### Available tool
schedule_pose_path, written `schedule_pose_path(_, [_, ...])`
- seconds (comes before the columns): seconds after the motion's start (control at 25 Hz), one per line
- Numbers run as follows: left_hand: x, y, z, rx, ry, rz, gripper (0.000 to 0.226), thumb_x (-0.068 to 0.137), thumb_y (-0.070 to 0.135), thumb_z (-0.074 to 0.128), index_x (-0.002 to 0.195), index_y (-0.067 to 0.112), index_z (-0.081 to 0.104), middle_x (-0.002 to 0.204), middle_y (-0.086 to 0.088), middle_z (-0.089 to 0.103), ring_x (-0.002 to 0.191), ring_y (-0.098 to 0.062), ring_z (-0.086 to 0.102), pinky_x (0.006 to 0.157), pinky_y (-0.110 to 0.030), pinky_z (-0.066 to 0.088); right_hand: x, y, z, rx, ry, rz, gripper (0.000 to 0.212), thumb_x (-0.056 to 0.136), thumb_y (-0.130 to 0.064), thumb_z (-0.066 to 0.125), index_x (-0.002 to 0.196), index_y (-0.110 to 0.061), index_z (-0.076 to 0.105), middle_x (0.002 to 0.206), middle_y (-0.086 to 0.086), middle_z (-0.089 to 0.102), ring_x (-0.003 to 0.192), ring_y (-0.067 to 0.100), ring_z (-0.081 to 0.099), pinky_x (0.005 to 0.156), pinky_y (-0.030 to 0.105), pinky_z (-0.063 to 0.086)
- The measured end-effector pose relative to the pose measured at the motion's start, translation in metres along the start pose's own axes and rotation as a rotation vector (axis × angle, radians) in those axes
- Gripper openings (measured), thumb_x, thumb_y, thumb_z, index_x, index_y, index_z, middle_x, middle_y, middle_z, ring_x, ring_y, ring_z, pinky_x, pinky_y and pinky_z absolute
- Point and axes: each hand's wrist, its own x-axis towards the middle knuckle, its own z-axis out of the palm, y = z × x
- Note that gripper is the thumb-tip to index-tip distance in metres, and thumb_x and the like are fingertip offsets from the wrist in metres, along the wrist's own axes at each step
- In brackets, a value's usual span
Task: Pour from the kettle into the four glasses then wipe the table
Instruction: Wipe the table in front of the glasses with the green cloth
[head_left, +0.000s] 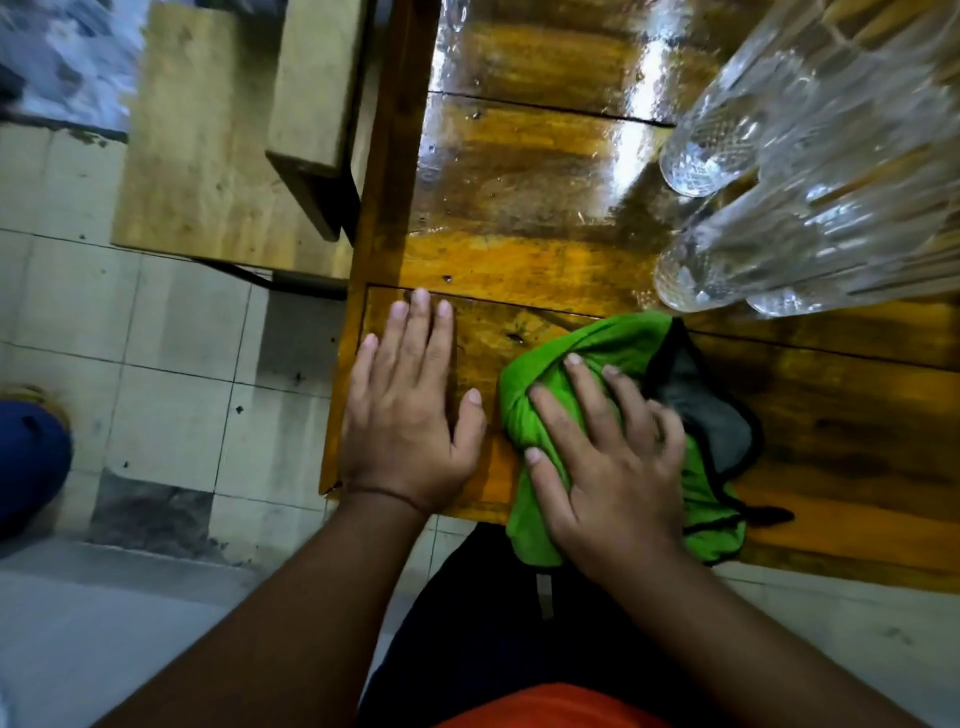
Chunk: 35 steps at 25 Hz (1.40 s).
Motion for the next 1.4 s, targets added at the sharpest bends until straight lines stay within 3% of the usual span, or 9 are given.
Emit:
schedule_pose_path(0.2, [0.001,0.0,0.0,0.017,-0.013,-0.008,0.079,0.086,0.042,0.044,0.157,0.016,0.024,0.166,-0.005,0.017,0.154,-0.018,0.011,0.123,-0.037,0.001,0.054,-0.026,-0.002,0.033,0.024,0.022,0.055,0.091,-0.052,0.045,0.145,-0.04,0.044,0.163,-0.004,0.032,0.151,0.021,0.024,0.115,0.052,0.019])
schedule_pose_path(0.44, [0.001,0.001,0.0,0.05,0.003,0.002,0.079,0.085,0.044,0.045,0.156,0.016,0.026,0.166,-0.007,0.02,0.153,-0.021,0.016,0.122,-0.041,0.007,-0.014,0.005,0.001,-0.032,-0.011,-0.037,0.056,0.092,-0.053,0.046,0.146,-0.039,0.045,0.162,-0.002,0.034,0.15,0.023,0.028,0.116,0.054,0.021])
schedule_pose_path(0.68, [0.002,0.001,0.002,0.07,0.011,-0.003,0.08,0.085,0.045,0.044,0.156,0.016,0.026,0.166,-0.007,0.019,0.153,-0.021,0.016,0.122,-0.043,0.01,0.056,-0.025,-0.003,0.074,0.057,0.191,0.057,0.092,-0.053,0.044,0.147,-0.039,0.041,0.163,-0.004,0.031,0.152,0.02,0.023,0.116,0.054,0.016])
schedule_pose_path(0.88, [-0.001,0.0,0.004,0.043,0.038,-0.001,0.078,0.084,0.044,0.046,0.156,0.017,0.028,0.165,-0.006,0.021,0.153,-0.021,0.017,0.122,-0.042,0.01,-0.013,0.009,0.005,0.007,0.068,0.061,0.058,0.092,-0.053,0.047,0.147,-0.035,0.045,0.16,0.001,0.038,0.148,0.027,0.032,0.115,0.053,0.022])
schedule_pose_path(1.0, [-0.001,0.0,0.004,0.04,0.039,0.0,0.078,0.085,0.044,0.045,0.156,0.017,0.028,0.166,-0.006,0.021,0.153,-0.021,0.016,0.122,-0.042,0.008,-0.025,0.014,0.007,0.002,0.056,0.099,0.057,0.09,-0.054,0.047,0.144,-0.036,0.047,0.159,0.001,0.039,0.147,0.027,0.032,0.113,0.054,0.022])
schedule_pose_path(1.12, [0.001,-0.001,0.004,0.041,0.034,0.008,0.077,0.086,0.045,0.044,0.156,0.018,0.027,0.166,-0.006,0.02,0.153,-0.021,0.015,0.122,-0.041,0.007,0.017,-0.004,0.003,0.07,0.073,0.219,0.057,0.09,-0.054,0.045,0.145,-0.04,0.043,0.162,-0.003,0.034,0.149,0.023,0.027,0.114,0.053,0.018])
schedule_pose_path(1.2, [0.0,-0.001,0.004,0.045,0.036,0.004,0.077,0.086,0.045,0.044,0.156,0.019,0.026,0.166,-0.006,0.02,0.153,-0.021,0.015,0.122,-0.041,0.006,0.031,-0.007,0.001,0.077,0.083,0.204,0.058,0.091,-0.055,0.045,0.146,-0.04,0.041,0.163,-0.004,0.033,0.149,0.023,0.026,0.114,0.053,0.019])
schedule_pose_path(1.4, [-0.002,0.0,0.003,0.032,0.021,0.013,0.076,0.088,0.047,0.041,0.157,0.019,0.024,0.166,-0.006,0.018,0.153,-0.022,0.014,0.122,-0.043,0.008,-0.04,0.04,0.005,0.019,0.076,0.151,0.059,0.093,-0.058,0.042,0.148,-0.035,0.044,0.162,0.0,0.034,0.148,0.027,0.03,0.114,0.052,0.023])
